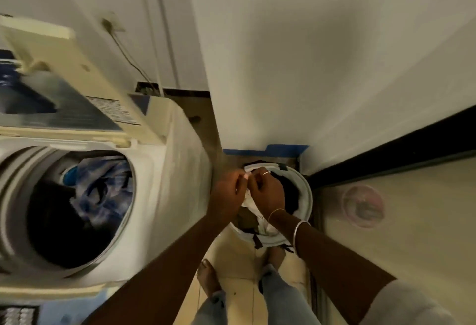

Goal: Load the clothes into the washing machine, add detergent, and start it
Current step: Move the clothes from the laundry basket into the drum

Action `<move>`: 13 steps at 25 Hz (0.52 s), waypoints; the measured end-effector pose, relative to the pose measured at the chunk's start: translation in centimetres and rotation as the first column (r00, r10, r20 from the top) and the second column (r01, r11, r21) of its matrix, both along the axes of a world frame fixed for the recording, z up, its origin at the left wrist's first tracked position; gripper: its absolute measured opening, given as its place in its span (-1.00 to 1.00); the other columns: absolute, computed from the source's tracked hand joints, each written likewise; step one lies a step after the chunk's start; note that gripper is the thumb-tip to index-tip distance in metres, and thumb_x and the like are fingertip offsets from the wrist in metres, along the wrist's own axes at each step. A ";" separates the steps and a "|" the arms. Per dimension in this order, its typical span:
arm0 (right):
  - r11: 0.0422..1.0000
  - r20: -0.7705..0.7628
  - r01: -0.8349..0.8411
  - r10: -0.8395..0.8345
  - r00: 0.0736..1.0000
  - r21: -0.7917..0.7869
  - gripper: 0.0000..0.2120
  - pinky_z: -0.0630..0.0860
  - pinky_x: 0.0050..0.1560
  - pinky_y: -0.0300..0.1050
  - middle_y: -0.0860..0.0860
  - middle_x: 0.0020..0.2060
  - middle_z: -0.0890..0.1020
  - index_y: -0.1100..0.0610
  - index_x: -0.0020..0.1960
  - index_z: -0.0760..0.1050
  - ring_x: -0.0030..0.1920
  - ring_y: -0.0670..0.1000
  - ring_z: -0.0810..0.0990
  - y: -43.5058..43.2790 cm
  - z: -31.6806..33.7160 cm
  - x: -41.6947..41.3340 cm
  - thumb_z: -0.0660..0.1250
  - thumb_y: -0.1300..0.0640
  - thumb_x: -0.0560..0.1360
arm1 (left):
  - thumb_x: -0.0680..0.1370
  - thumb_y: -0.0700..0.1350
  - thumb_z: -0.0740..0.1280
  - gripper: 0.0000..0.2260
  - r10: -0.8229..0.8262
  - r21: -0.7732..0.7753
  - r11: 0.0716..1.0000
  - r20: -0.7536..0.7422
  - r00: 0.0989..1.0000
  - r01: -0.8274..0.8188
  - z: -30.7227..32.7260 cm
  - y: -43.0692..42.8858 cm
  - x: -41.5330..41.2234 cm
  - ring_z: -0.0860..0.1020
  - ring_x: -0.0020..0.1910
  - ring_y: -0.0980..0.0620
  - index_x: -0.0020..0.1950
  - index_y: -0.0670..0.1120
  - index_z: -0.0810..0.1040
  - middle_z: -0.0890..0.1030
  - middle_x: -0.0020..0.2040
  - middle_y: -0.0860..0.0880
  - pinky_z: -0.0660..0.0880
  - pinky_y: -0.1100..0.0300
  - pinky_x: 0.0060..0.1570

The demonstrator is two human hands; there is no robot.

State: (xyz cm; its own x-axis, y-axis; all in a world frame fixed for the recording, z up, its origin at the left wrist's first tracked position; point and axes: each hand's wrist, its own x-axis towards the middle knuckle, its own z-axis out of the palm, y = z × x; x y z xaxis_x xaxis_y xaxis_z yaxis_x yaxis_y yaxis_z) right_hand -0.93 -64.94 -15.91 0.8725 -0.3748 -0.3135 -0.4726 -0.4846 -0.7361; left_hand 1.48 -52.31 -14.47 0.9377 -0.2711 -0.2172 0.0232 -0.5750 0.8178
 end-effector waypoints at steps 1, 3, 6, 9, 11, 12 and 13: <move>0.999 -0.027 -0.024 0.023 0.999 -0.030 -0.79 0.50 -0.18 -0.17 -0.08 -0.31 0.60 -0.04 -0.17 0.47 -0.27 -0.08 0.58 -1.7 -2.3 0.1 0.24 -0.06 0.60 | 0.66 0.04 0.20 -0.79 -0.041 0.042 0.998 -0.043 0.998 0.043 -3.0 -1.0 0.4 0.60 -0.11 0.10 0.09 -0.01 0.59 0.63 -0.09 0.03 0.59 0.05 0.00; 0.995 -0.111 -0.077 0.070 0.991 -0.056 -0.82 0.53 -0.11 -0.12 -0.03 -0.21 0.65 0.01 -0.09 0.52 -0.17 -0.02 0.61 -4.1 -6.8 0.1 0.26 -0.05 0.60 | 0.65 0.01 0.21 -0.80 -0.111 0.120 0.985 -0.128 0.986 0.127 -8.5 -2.0 0.9 0.58 -0.08 0.11 0.11 -0.03 0.58 0.63 -0.05 0.04 0.57 0.05 0.05; 0.971 -0.354 -0.232 0.195 0.915 -0.064 -0.67 0.44 0.19 -0.10 0.01 0.12 0.62 0.08 0.23 0.51 0.17 0.03 0.57 -6.6 -16.5 -0.8 0.24 -0.10 0.59 | 0.61 -0.07 0.28 -0.77 -0.193 0.206 0.944 -0.285 0.939 0.256 -16.1 -2.9 0.9 0.59 0.09 -0.05 0.21 -0.14 0.56 0.63 0.08 -0.11 0.51 0.01 0.18; 0.954 -0.515 -0.298 0.270 0.813 0.029 -0.47 0.32 0.43 -0.01 0.08 0.34 0.48 0.12 0.42 0.39 0.40 0.11 0.40 -7.7 -25.7 -2.2 0.31 -0.13 0.55 | 0.59 -0.09 0.31 -0.65 -0.206 0.266 0.904 -0.417 0.885 0.335 -23.5 -2.8 0.1 0.54 0.23 -0.19 0.34 -0.22 0.50 0.58 0.20 -0.22 0.46 -0.06 0.28; 0.967 -0.576 -0.225 0.251 0.778 0.117 -0.37 0.33 0.42 0.01 0.13 0.42 0.39 0.14 0.49 0.29 0.44 0.14 0.35 -7.8 -30.6 -2.9 0.37 -0.10 0.52 | 0.53 0.06 0.26 -0.46 -0.223 0.313 0.883 -0.375 0.900 0.349 -29.5 -2.9 -0.4 0.52 0.26 -0.27 0.42 -0.23 0.44 0.55 0.26 -0.27 0.46 -0.14 0.29; 0.972 -0.599 -0.197 0.233 0.766 0.126 -0.30 0.34 0.43 0.03 0.15 0.46 0.33 0.12 0.54 0.21 0.46 0.16 0.32 -7.8 -32.8 -3.3 0.38 -0.11 0.51 | 0.50 0.12 0.25 -0.38 -0.253 0.323 0.864 -0.386 0.887 0.386 -31.8 -3.3 -0.2 0.49 0.30 -0.29 0.48 -0.19 0.38 0.50 0.33 -0.28 0.45 -0.19 0.29; 0.975 -0.618 -0.189 0.219 0.755 0.115 -0.22 0.35 0.43 0.07 0.16 0.50 0.26 0.10 0.57 0.12 0.47 0.19 0.30 -7.7 -35.0 -3.8 0.38 -0.13 0.50 | 0.50 0.14 0.28 -0.33 -0.302 0.344 0.823 -0.410 0.861 0.453 -34.7 -3.5 0.1 0.43 0.37 -0.28 0.55 -0.11 0.27 0.40 0.42 -0.27 0.42 -0.19 0.33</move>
